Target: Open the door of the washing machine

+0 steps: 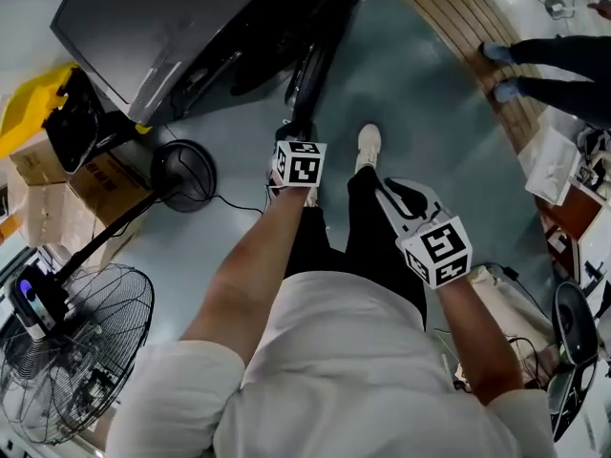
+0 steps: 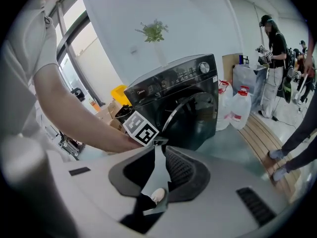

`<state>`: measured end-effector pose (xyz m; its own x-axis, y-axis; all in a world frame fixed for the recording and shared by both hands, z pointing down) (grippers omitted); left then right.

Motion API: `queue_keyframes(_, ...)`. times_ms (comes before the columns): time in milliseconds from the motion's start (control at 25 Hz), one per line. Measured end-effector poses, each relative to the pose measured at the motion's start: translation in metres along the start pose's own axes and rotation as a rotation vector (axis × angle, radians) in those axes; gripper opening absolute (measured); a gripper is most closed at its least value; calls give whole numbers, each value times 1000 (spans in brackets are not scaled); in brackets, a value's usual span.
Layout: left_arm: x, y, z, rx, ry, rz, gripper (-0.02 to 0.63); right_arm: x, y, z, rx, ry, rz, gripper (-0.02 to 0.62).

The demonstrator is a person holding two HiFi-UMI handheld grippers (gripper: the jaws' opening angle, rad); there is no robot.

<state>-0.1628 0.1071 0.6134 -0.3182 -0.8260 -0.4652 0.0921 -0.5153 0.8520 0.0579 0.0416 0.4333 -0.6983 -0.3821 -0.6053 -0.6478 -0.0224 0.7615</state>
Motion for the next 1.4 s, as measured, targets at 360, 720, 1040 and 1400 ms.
queue_keyframes(360, 4, 17, -57, -2, -60, 23, 81, -24, -18, -20, -39, 60, -11, 75)
queue_keyframes(720, 14, 31, -99, 21, -141, 55, 83, -47, -37, -42, -72, 112, -26, 72)
queue_keyframes(1040, 22, 47, -139, 7, -232, 69, 87, -71, -52, -54, -107, 151, -33, 69)
queue_keyframes(1400, 40, 70, -182, -11, -319, 87, 91, -86, -64, -77, -146, 199, -38, 67)
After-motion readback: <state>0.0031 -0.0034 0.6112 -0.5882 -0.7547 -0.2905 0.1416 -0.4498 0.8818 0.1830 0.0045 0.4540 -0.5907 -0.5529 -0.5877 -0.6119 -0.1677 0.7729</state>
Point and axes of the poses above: the fingertips, and each gripper's own axes: y forward along the fingers, z to its left, x out of its top, the point moved 9 cm from there along -y, backward along the fingers, and after that the axes turned 9 degrees about -x, right-handed, at the moved point
